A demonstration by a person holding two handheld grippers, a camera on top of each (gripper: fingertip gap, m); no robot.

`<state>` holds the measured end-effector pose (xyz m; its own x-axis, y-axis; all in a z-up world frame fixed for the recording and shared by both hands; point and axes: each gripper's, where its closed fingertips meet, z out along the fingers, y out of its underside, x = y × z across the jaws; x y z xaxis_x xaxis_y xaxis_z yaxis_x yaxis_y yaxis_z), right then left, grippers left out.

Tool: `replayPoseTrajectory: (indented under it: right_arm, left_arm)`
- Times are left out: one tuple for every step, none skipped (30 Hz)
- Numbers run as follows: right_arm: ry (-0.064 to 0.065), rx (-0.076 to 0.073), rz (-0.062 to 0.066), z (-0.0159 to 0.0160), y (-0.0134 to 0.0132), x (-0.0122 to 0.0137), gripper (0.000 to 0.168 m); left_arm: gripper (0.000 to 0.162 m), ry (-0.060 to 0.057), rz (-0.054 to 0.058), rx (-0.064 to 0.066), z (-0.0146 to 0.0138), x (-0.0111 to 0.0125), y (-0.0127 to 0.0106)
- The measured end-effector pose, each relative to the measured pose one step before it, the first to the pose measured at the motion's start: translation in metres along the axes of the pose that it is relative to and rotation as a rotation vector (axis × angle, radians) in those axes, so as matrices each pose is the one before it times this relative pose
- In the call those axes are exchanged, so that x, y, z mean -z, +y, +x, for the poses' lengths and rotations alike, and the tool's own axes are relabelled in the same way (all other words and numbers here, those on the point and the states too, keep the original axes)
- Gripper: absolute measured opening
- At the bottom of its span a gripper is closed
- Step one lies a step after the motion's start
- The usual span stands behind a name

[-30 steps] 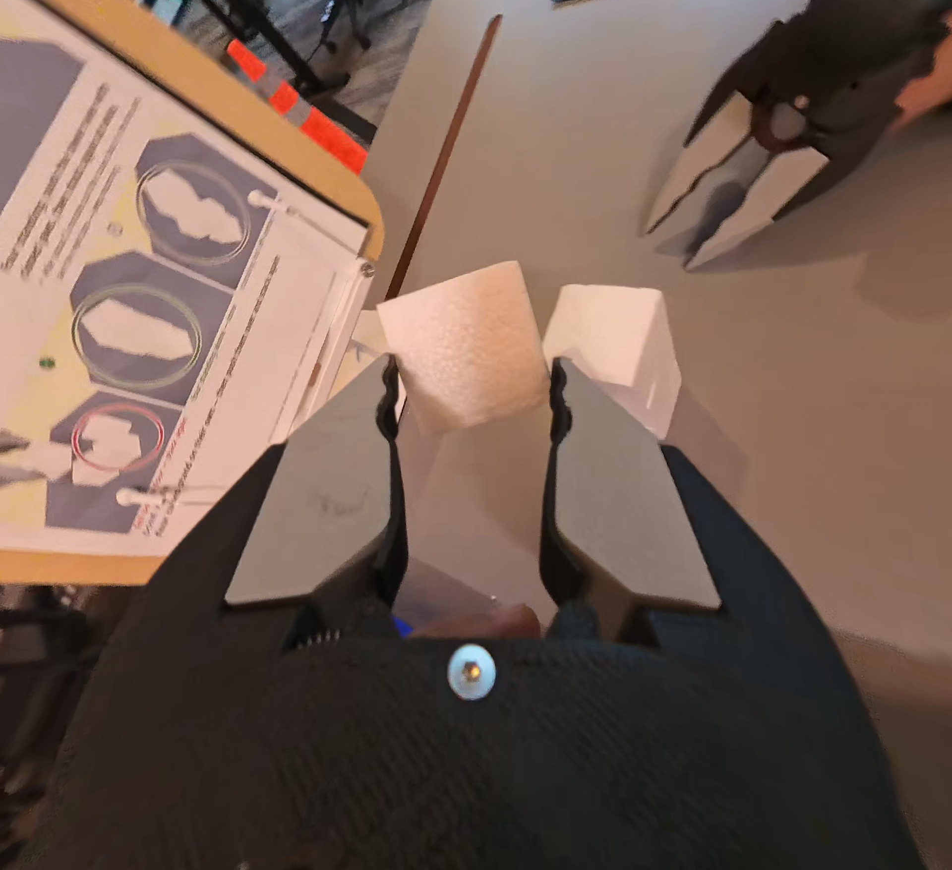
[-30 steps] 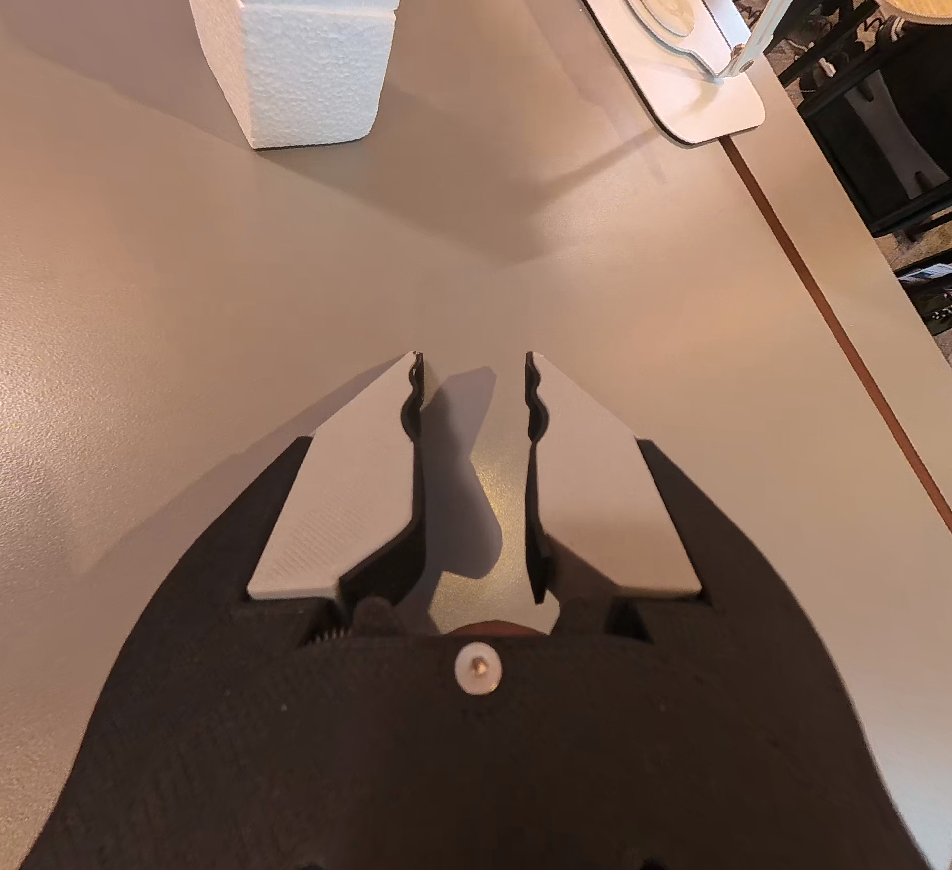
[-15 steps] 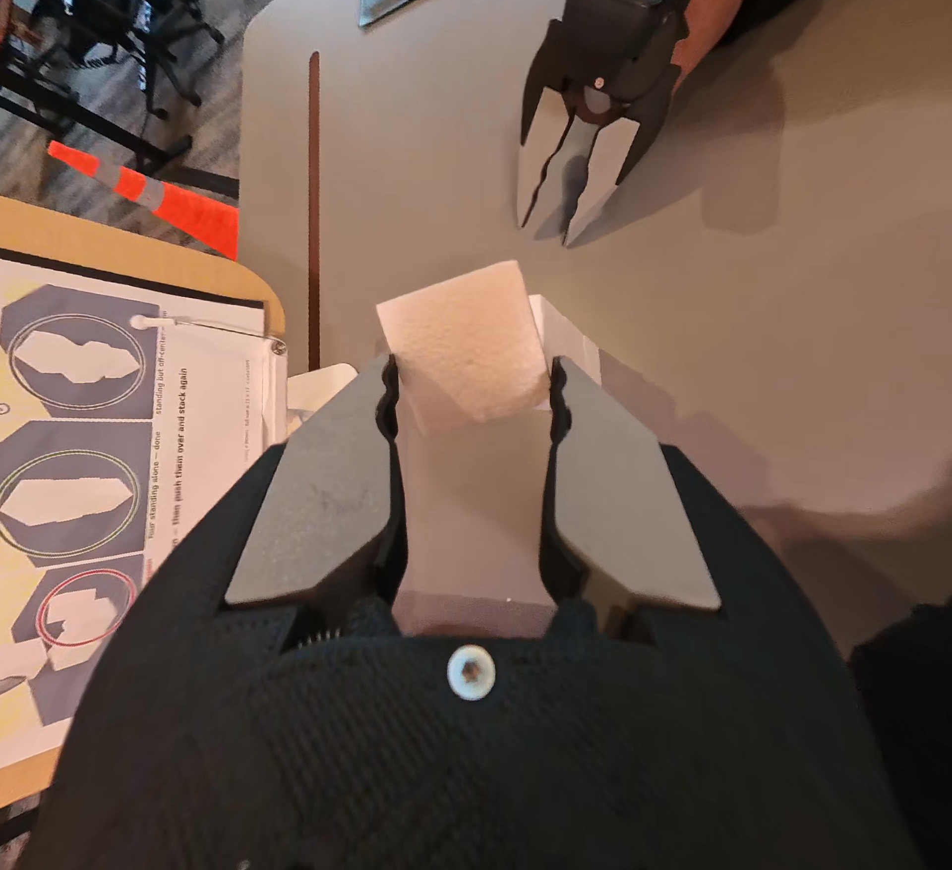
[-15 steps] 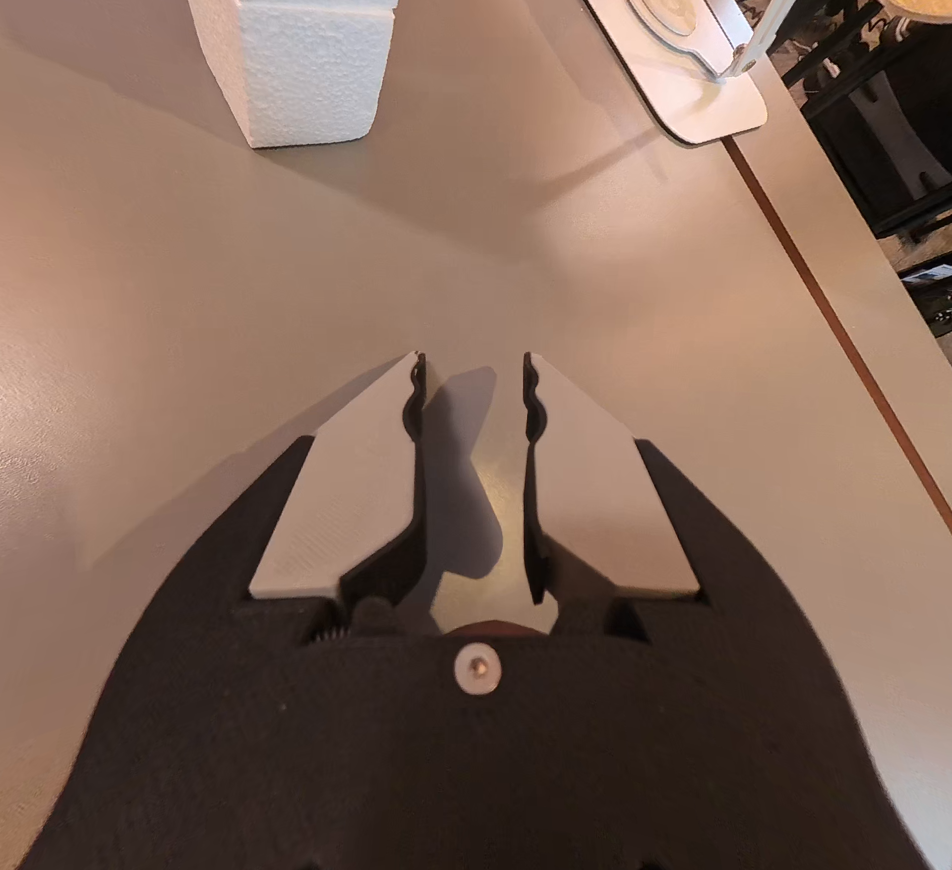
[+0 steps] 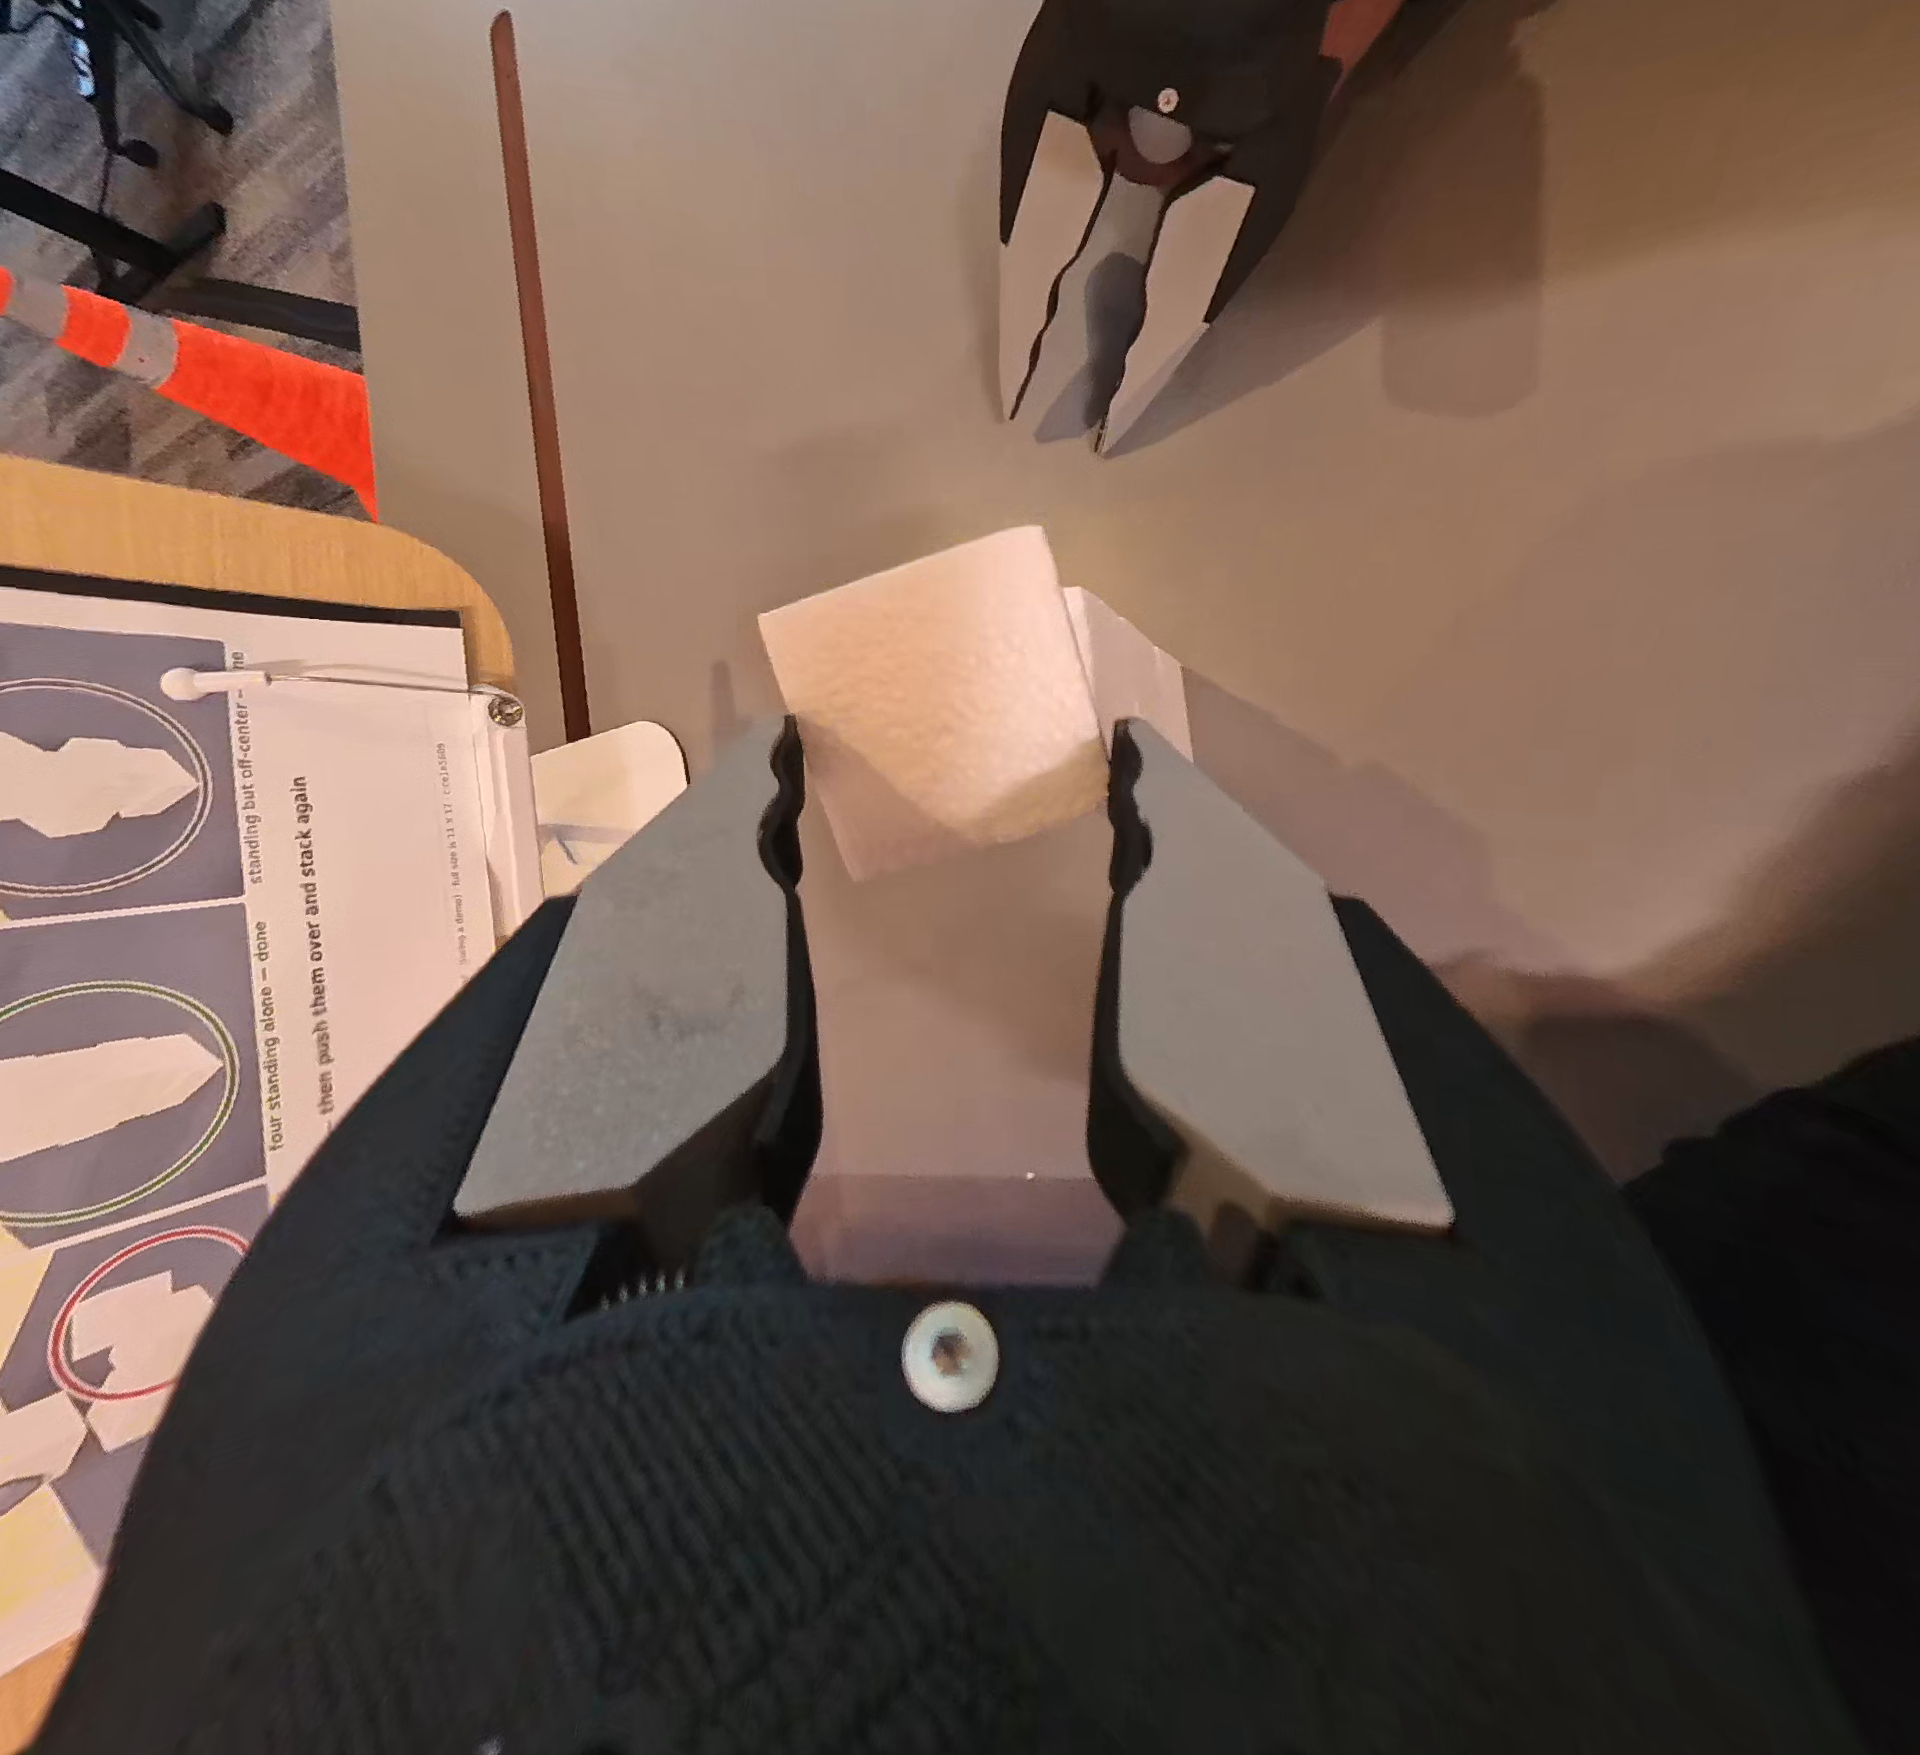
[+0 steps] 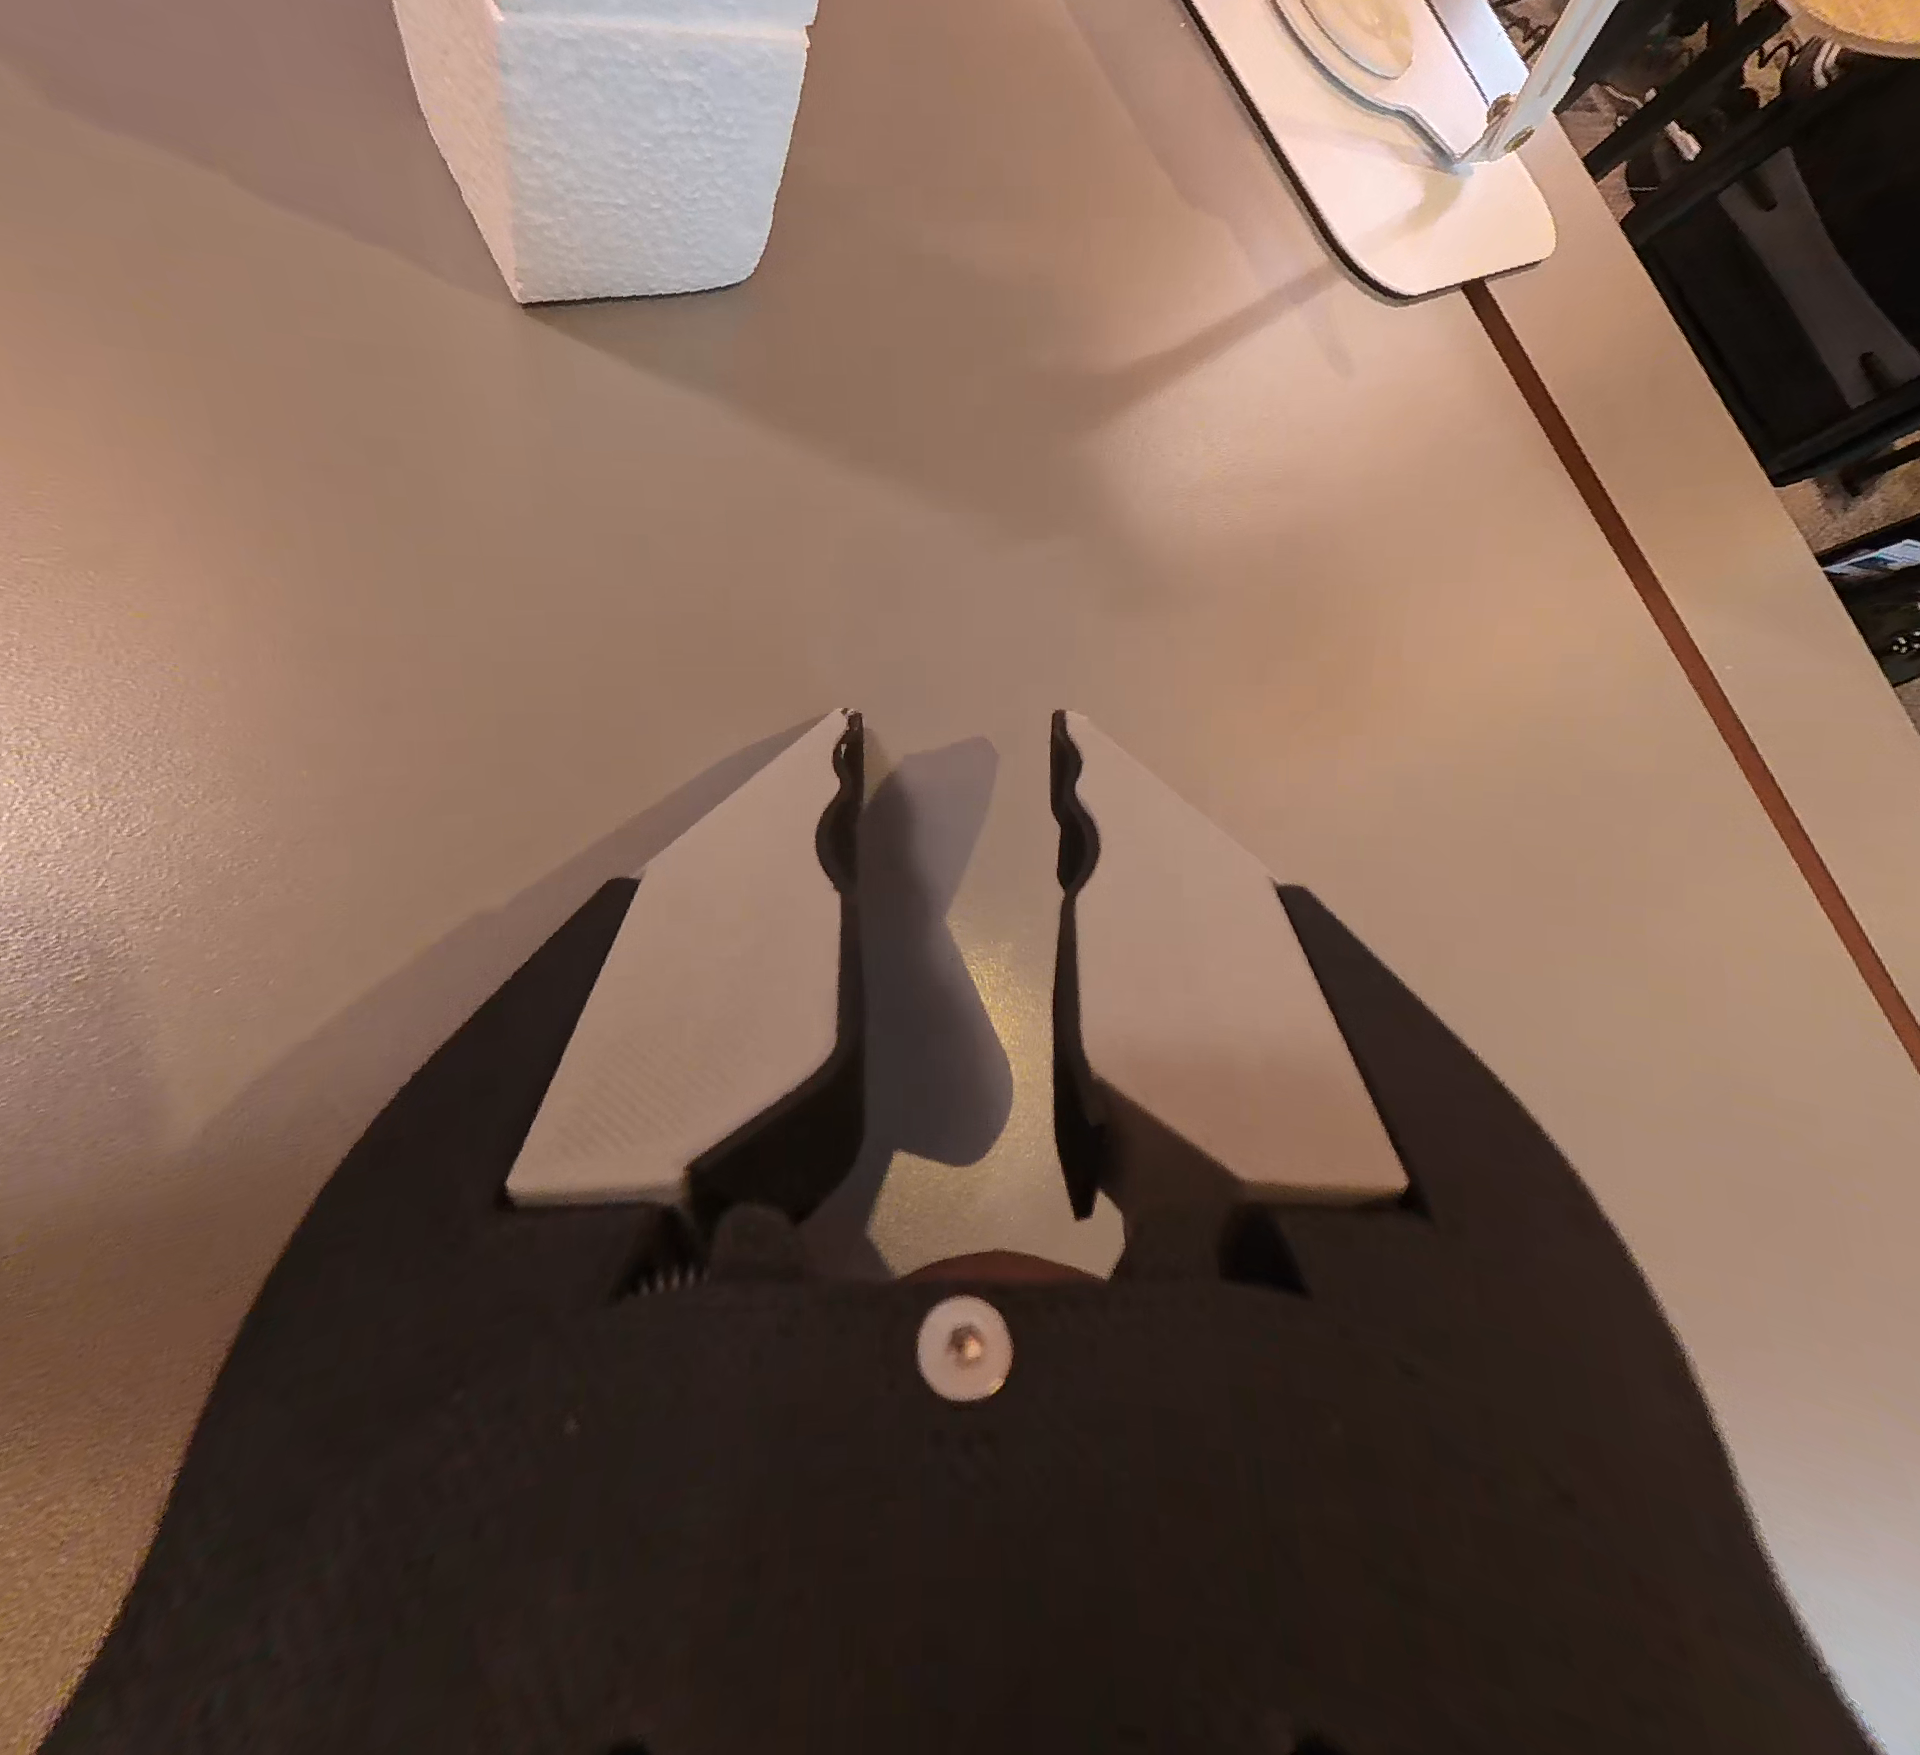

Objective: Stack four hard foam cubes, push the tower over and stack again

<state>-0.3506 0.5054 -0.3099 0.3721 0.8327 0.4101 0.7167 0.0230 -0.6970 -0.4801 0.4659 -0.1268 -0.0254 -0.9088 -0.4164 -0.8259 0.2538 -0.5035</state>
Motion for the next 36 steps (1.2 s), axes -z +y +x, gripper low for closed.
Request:
replayPoseTrajectory:
  right_arm:
    - [-0.0007, -0.0012, -0.0001, -0.00001, 0.00002, -0.00010, 0.034]
    - [-0.0001, -0.0017, 0.0000, 0.00019, 0.00016, 0.00013, 0.034]
    - [0.0005, -0.0018, 0.0000, 0.00027, 0.00000, -0.00005, 0.034]
    - [-0.0008, -0.0004, -0.0002, -0.00009, -0.00004, -0.00010, 0.034]
    - [-0.0002, 0.0004, -0.0001, 0.00000, 0.00001, 0.00001, 0.034]
    - [0.0004, 0.0004, 0.0002, -0.00009, -0.00003, 0.00010, 0.034]
    - [0.0001, 0.0012, 0.0001, -0.00007, -0.00001, -0.00007, 0.034]
    - [-0.0009, 0.0011, -0.0002, -0.00037, -0.00013, -0.00011, 0.033]
    - [0.0000, 0.0008, -0.0001, -0.00010, -0.00013, -0.00005, 0.033]
    - [0.0007, 0.0007, 0.0001, -0.00001, -0.00002, -0.00007, 0.033]
    - [-0.0005, -0.0005, -0.0001, 0.00002, -0.00005, 0.00001, 0.033]
    - [-0.0009, -0.0018, -0.0001, 0.00007, 0.00003, -0.00004, 0.033]
    - [-0.0005, -0.0027, 0.0001, 0.00019, 0.00007, -0.00005, 0.033]
    - [-0.0007, -0.0022, -0.0002, 0.00007, 0.00003, -0.00003, 0.033]
    - [-0.0009, -0.0011, -0.0002, 0.00012, 0.00003, -0.00004, 0.033]
    - [0.0000, -0.0004, 0.0001, 0.00001, 0.00006, 0.00005, 0.033]
    - [0.0003, 0.0003, 0.0000, 0.00002, -0.00007, -0.00006, 0.033]
    - [0.0001, 0.0012, 0.0000, -0.00011, -0.00007, 0.00005, 0.033]
    - [0.0001, 0.0012, 0.0001, -0.00015, -0.00002, -0.00002, 0.033]
    - [0.0003, 0.0008, 0.0001, -0.00003, 0.00005, -0.00001, 0.033]
    - [-0.0003, 0.0001, 0.0000, -0.00007, -0.00007, -0.00006, 0.033]
    - [-0.0008, -0.0005, -0.0001, -0.00006, -0.00013, -0.00005, 0.033]
    - [-0.0003, -0.0006, -0.0001, -0.00001, 0.00002, -0.00005, 0.033]
    - [0.0003, -0.0001, 0.0000, 0.00003, 0.00000, 0.00000, 0.033]
    - [0.0003, 0.0000, 0.0000, 0.00003, -0.00001, 0.00000, 0.033]
    - [0.0001, 0.0005, -0.0001, 0.00001, -0.00006, -0.00006, 0.033]
    - [0.0002, 0.0001, 0.0001, 0.00003, -0.00001, -0.00001, 0.033]
    - [-0.0001, -0.0004, 0.0000, 0.00004, 0.00000, 0.00012, 0.033]
    - [-0.0001, -0.0002, -0.0001, 0.00002, -0.00006, -0.00011, 0.033]
    - [0.0001, 0.0001, -0.0001, 0.00002, 0.00001, 0.00000, 0.033]
    - [0.0001, -0.0003, 0.0000, 0.00004, 0.00007, 0.00006, 0.033]
    - [-0.0001, -0.0003, 0.0000, -0.00003, -0.00001, 0.00000, 0.033]
    - [-0.0001, 0.0002, 0.0000, 0.00000, 0.00000, 0.00000, 0.033]
    - [0.0003, 0.0004, 0.0001, -0.00001, -0.00001, 0.00005, 0.033]
    - [0.0002, 0.0002, 0.0000, 0.00004, 0.00000, 0.00000, 0.033]
    - [0.0001, 0.0000, 0.0000, 0.00001, 0.00000, 0.00000, 0.033]
  left_arm:
    - [0.058, 0.0092, 0.0005, -0.0091, 0.00172, -0.00009, -0.00104]
    - [0.058, 0.0019, 0.0035, -0.0110, 0.00089, 0.00014, -0.00166]
    - [0.058, -0.0020, 0.0041, -0.0085, 0.00003, 0.00025, -0.00173]
    - [0.058, 0.0072, 0.0005, -0.0043, 0.00135, -0.00010, -0.00092]
    - [0.058, 0.0032, -0.0062, -0.0042, 0.00067, -0.00046, 0.00047]
    - [0.058, -0.0015, -0.0080, -0.0036, -0.00018, -0.00062, 0.00106]
    - [0.058, 0.0063, -0.0037, -0.0027, 0.00083, -0.00051, 0.00042]
    - [0.058, 0.0093, -0.0001, -0.0042, 0.00115, -0.00046, -0.00004]
    - [0.058, 0.0003, -0.0002, -0.0049, -0.00010, -0.00017, -0.00024]
    - [0.058, 0.0007, -0.0009, -0.0035, -0.00030, 0.00000, -0.00006]
    - [0.058, 0.0040, -0.0009, -0.0039, 0.00039, -0.00015, -0.00010]
    - [0.058, -0.0001, -0.0016, -0.0048, -0.00024, -0.00010, -0.00001]
    - [0.058, -0.0018, -0.0026, -0.0035, -0.00066, -0.00006, 0.00031]
    - [0.058, 0.0005, -0.0027, -0.0029, -0.00048, -0.00017, 0.00030]
    - [0.058, -0.0005, -0.0020, -0.0037, -0.00061, -0.00019, 0.00041]
    - [0.058, -0.0004, -0.0021, -0.0020, -0.00077, -0.00009, 0.00064]
    - [0.058, 0.0021, -0.0026, 0.0007, -0.00053, -0.00015, 0.00105]
    - [0.058, 0.0038, -0.0022, 0.0008, -0.00018, -0.00009, 0.00104]
    - [0.058, 0.0024, -0.0017, -0.0004, -0.00026, -0.00020, 0.00087]
    - [0.058, 0.0028, -0.0003, -0.0005, -0.00023, -0.00022, 0.00038]
    - [0.058, 0.0030, 0.0000, -0.0008, 0.00005, -0.00044, -0.00004]
    - [0.058, 0.0008, -0.0027, -0.0014, -0.00005, -0.00069, 0.00000]
    - [0.058, 0.0017, -0.0051, -0.0008, 0.00031, -0.00084, 0.00026]
    - [0.058, 0.0025, -0.0062, 0.0003, 0.00042, -0.00097, 0.00032]
    - [0.058, 0.0038, -0.0070, 0.0012, 0.00065, -0.00110, 0.00053]
    - [0.058, 0.0032, -0.0074, 0.0009, 0.00046, -0.00110, 0.00061]
    - [0.058, 0.0009, -0.0068, 0.0008, -0.00001, -0.00109, 0.00050]
    - [0.058, -0.0001, -0.0056, 0.0017, -0.00033, -0.00097, 0.00047]
    - [0.058, 0.0002, -0.0050, 0.0015, -0.00028, -0.00090, 0.00056]
    - [0.058, -0.0008, -0.0044, 0.0011, -0.00053, -0.00074, 0.00072]
    - [0.058, -0.0017, -0.0033, 0.0023, -0.00076, -0.00046, 0.00071]
    - [0.058, 0.0004, -0.0019, 0.0035, -0.00032, -0.00013, 0.00083]
    - [0.058, 0.0010, -0.0008, 0.0023, -0.00006, 0.00002, 0.00065]
    - [0.058, 0.0005, 0.0007, 0.0009, -0.00004, 0.00021, 0.00035]
    - [0.058, -0.0002, 0.0018, 0.0005, -0.00002, 0.00042, -0.00010]
    - [0.058, 0.0010, 0.0013, -0.0003, 0.00043, 0.00034, -0.00012]
